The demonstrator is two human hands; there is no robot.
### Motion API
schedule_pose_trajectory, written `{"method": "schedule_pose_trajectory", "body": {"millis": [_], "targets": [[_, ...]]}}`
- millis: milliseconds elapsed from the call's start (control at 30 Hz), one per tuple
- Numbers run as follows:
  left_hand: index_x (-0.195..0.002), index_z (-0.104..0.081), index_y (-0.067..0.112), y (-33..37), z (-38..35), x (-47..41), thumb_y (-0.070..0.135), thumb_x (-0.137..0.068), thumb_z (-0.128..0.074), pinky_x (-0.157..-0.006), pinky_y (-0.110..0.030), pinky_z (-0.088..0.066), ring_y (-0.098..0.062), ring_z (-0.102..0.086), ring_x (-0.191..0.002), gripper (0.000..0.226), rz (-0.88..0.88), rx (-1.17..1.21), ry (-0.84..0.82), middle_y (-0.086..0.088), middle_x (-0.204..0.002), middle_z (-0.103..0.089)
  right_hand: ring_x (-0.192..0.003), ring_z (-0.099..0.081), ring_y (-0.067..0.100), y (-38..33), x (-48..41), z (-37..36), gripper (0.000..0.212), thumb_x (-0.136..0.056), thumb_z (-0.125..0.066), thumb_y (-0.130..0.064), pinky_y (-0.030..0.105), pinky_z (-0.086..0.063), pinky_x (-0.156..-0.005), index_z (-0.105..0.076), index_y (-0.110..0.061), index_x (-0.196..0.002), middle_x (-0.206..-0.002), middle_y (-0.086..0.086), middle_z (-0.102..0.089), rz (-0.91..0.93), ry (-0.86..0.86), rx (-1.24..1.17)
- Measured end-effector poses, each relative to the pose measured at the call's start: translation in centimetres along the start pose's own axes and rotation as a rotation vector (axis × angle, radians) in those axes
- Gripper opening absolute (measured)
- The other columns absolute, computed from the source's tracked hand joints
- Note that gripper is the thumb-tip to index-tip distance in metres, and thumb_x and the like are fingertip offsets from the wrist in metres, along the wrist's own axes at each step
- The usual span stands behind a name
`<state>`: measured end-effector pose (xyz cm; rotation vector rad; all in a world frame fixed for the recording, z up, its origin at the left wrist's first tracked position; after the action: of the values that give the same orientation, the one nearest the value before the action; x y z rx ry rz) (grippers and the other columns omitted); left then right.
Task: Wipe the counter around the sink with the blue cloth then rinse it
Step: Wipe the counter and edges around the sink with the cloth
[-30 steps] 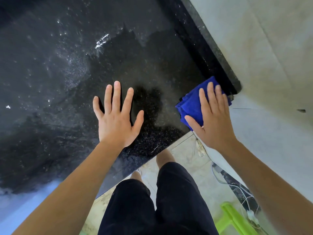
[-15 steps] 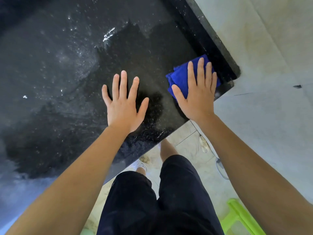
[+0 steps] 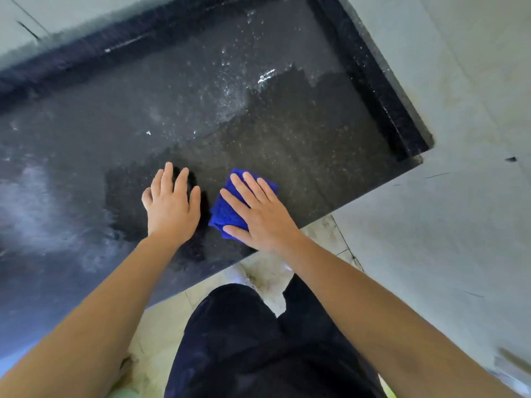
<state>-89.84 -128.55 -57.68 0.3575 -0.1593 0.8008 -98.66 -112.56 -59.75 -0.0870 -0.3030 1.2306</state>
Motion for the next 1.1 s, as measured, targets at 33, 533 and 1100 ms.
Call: {"method": "schedule_pose_trajectory", "body": {"millis": [33, 533, 1100], "targets": [[-0.152, -0.039, 0.014, -0.1, 0.0, 0.4, 0.037, -0.105, -0.04, -0.118, -0.054, -0.015, -0.032, -0.016, -0.151, 0.052, 0.003, 0.009, -0.005, -0.013, -0.165, -0.02, -0.155, -0.009, 0.034, 1.3, -0.6, 0.4, 0.075, -0.099, -0.038, -0.062, 0.05, -0.012, -0.125, -0.027, -0.019, -0.159, -0.167, 0.013, -0.014, 0.01, -0.012, 0.029], [-0.113, -0.07, 0.011, 2.3, -0.1, -0.5, 0.032, -0.1, -0.044, -0.097, -0.055, -0.037, -0.039, -0.052, -0.116, 0.036, 0.204, 0.081, 0.259, -0.012, -0.125, -0.061, -0.153, 0.0, 0.041, 13.5, -5.6, 4.3, 0.081, -0.098, -0.028, -0.065, 0.056, -0.003, -0.123, -0.012, -0.016, -0.161, -0.167, 0.018, -0.002, -0.379, -0.016, 0.036], [-0.16, -0.013, 0.024, 0.7, -1.4, -9.4, 0.055, -0.104, -0.022, -0.121, -0.062, 0.0, -0.031, 0.003, -0.154, 0.065, 0.192, -0.068, 0.091, -0.008, -0.168, 0.0, -0.155, -0.008, 0.035, 16.1, -9.4, 5.8, 0.072, -0.099, -0.043, -0.064, 0.051, -0.007, -0.125, -0.032, -0.023, -0.157, -0.167, 0.014, -0.013, 0.036, 0.043, 0.059]]}}
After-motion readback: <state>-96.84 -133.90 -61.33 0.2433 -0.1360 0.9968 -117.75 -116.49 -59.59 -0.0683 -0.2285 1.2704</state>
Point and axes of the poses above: each hand's wrist, its own x-axis away from the middle knuckle, its own z-axis out of the back of the hand, y = z × x, the point moved 7 cm from there along -x, towards the middle knuckle
